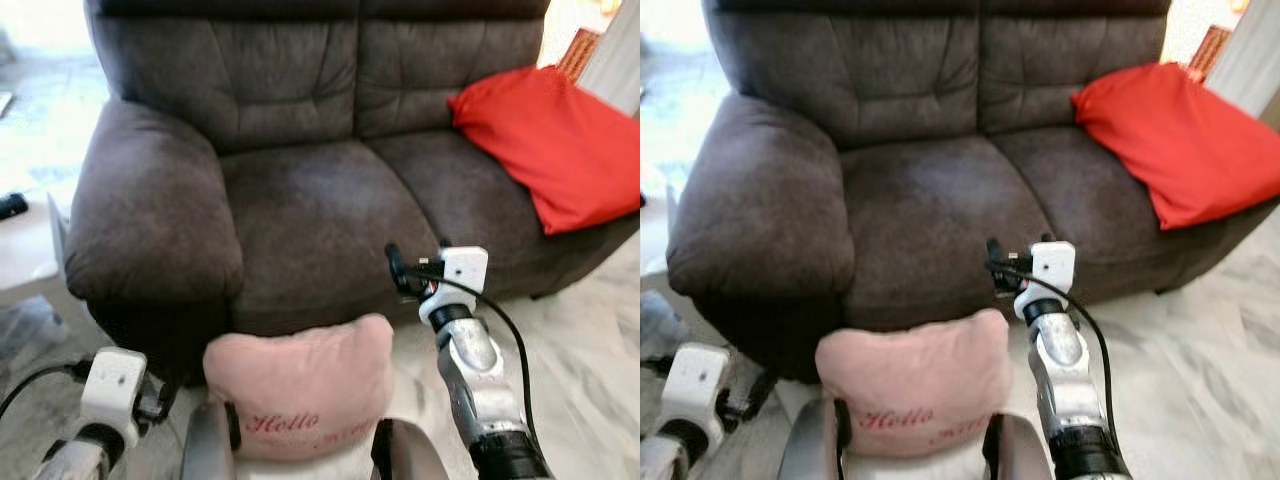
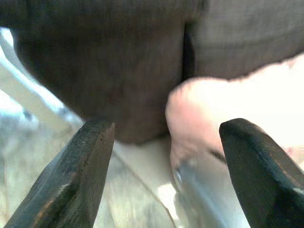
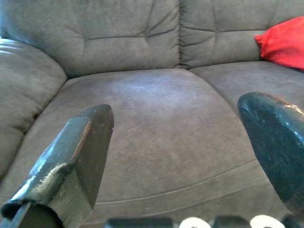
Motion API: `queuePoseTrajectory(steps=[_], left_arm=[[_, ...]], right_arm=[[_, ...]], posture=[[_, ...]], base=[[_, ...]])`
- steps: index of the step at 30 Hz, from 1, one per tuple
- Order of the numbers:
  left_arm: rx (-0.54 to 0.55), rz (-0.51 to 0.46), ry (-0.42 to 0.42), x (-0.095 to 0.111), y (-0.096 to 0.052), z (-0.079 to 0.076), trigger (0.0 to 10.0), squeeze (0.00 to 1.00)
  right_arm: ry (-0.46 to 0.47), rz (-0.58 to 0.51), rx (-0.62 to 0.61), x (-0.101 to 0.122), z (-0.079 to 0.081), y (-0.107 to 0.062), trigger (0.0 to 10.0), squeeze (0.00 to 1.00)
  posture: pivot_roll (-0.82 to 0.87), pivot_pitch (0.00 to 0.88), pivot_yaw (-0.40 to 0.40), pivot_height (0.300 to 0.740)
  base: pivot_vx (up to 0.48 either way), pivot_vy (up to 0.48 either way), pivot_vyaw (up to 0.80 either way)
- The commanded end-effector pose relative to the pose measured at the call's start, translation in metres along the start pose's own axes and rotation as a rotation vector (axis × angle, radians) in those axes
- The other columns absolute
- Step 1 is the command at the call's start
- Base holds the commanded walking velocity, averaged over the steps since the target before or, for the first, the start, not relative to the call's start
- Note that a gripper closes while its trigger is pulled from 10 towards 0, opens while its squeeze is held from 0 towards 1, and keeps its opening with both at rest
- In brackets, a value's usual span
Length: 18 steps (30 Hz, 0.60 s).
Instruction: Move the pillow to the sofa from floor
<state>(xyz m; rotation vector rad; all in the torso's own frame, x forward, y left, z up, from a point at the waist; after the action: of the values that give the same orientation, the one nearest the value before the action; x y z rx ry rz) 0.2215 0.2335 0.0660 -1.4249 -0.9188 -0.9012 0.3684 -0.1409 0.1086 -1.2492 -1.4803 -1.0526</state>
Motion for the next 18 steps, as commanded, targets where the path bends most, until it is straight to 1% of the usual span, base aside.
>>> queuePoseTrajectory(steps=[1, 2, 3, 4, 6, 7, 8, 10, 11, 12, 13, 14, 15, 16, 18], left_arm=[[-0.006, 0.024, -0.079, -0.011, 0.01, -0.002, 10.0, 0.0], [-0.002, 0.025, -0.102, -0.012, 0.013, -0.001, 10.0, 0.0], [0.03, 0.021, -0.127, -0.016, 0.022, 0.005, 10.0, 0.0], [0.043, 0.019, -0.136, -0.017, 0.026, 0.007, 10.0, 0.0], [0.057, 0.004, -0.181, -0.016, 0.037, 0.009, 10.0, 0.0], [0.044, -0.016, -0.265, -0.013, 0.051, 0.006, 10.0, 0.0], [0.044, -0.016, -0.265, -0.013, 0.051, 0.006, 10.0, 0.0], [0.038, -0.008, -0.295, -0.015, 0.063, 0.005, 10.0, 0.0], [0.036, -0.007, -0.296, -0.017, 0.069, 0.004, 10.0, 0.0], [0.035, -0.007, -0.296, -0.017, 0.072, 0.004, 10.0, 0.0], [0.035, -0.007, -0.296, -0.017, 0.072, 0.004, 10.0, 0.0], [0.049, 0.006, -0.303, -0.022, 0.078, 0.006, 10.0, 0.0], [0.049, 0.006, -0.303, -0.022, 0.078, 0.006, 10.0, 0.0], [0.066, 0.02, -0.303, -0.026, 0.083, 0.008, 10.0, 0.0], [0.049, 0.047, -0.321, -0.033, 0.094, 0.005, 10.0, 0.0]], right_arm=[[-0.006, 0.006, -0.005, 0.001, -0.004, 0.003, 10.0, 0.0], [-0.008, 0.007, -0.004, 0.001, -0.004, 0.003, 10.0, 0.0], [-0.009, -0.001, -0.001, 0.004, -0.004, 0.004, 10.0, 0.0], [-0.007, -0.005, 0.001, 0.005, -0.005, 0.005, 10.0, 0.0], [-0.008, -0.011, 0.007, 0.008, -0.005, 0.005, 10.0, 0.0], [-0.006, -0.019, 0.012, 0.01, -0.005, 0.005, 10.0, 0.0], [-0.006, -0.019, 0.012, 0.01, -0.005, 0.005, 10.0, 0.0], [-0.007, -0.02, 0.018, 0.011, -0.005, 0.004, 10.0, 0.0], [-0.007, -0.021, 0.021, 0.012, -0.004, 0.003, 10.0, 0.0], [-0.007, -0.022, 0.024, 0.012, -0.004, 0.002, 10.0, 0.0], [-0.007, -0.022, 0.024, 0.012, -0.004, 0.002, 10.0, 0.0], [-0.004, -0.023, 0.031, 0.012, -0.003, 0.002, 10.0, 0.0], [-0.004, -0.023, 0.031, 0.012, -0.003, 0.002, 10.0, 0.0], [-0.004, -0.024, 0.037, 0.012, -0.002, 0.001, 10.0, 0.0], [-0.001, -0.026, 0.048, 0.014, 0.0, 0.001, 10.0, 0.0]], posture=[[0.22, 0.0, -0.119, 0.535], [0.22, 0.0, -0.119, 0.535], [0.21, 0.0, -0.121, 0.535], [0.21, 0.0, -0.122, 0.535], [0.2, 0.0, -0.126, 0.535], [0.19, 0.0, -0.129, 0.535], [0.19, 0.0, -0.129, 0.535], [0.18, 0.0, -0.139, 0.535], [0.18, 0.0, -0.141, 0.535], [0.18, 0.0, -0.141, 0.535], [0.18, 0.0, -0.141, 0.535], [0.18, 0.0, -0.147, 0.535], [0.18, 0.0, -0.147, 0.535], [0.17, 0.0, -0.152, 0.535], [0.16, 0.0, -0.156, 0.535]], base=[[0.0, 0.0, 0.0], [0.0, 0.0, 0.0], [0.0, 0.0, 0.0], [0.0, 0.0, 0.0], [0.0, 0.0, 0.0], [0.0, 0.0, 0.0], [0.0, 0.0, 0.0], [0.0, 0.0, 0.0], [0.0, 0.0, 0.0], [0.0, 0.0, 0.0], [0.0, 0.0, 0.0], [0.0, 0.0, 0.0], [0.0, 0.0, 0.0], [0.0, 0.0, 0.0], [0.0, 0.0, 0.0]])
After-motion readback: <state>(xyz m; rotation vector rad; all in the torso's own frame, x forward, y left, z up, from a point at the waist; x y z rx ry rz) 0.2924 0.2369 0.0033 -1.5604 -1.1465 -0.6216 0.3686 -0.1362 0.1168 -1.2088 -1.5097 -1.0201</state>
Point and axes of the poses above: a point about 5 cm out from each wrist's last joint towards the gripper, its own y axis pointing out of the wrist towards the gripper, its own x axis along the axis of the wrist's last joint, z = x × y, the point moved 5 cm from there along y, pointing out of the wrist towards the gripper, and after that the axes turned 15 degrees about -y, right-handed, at the moved point
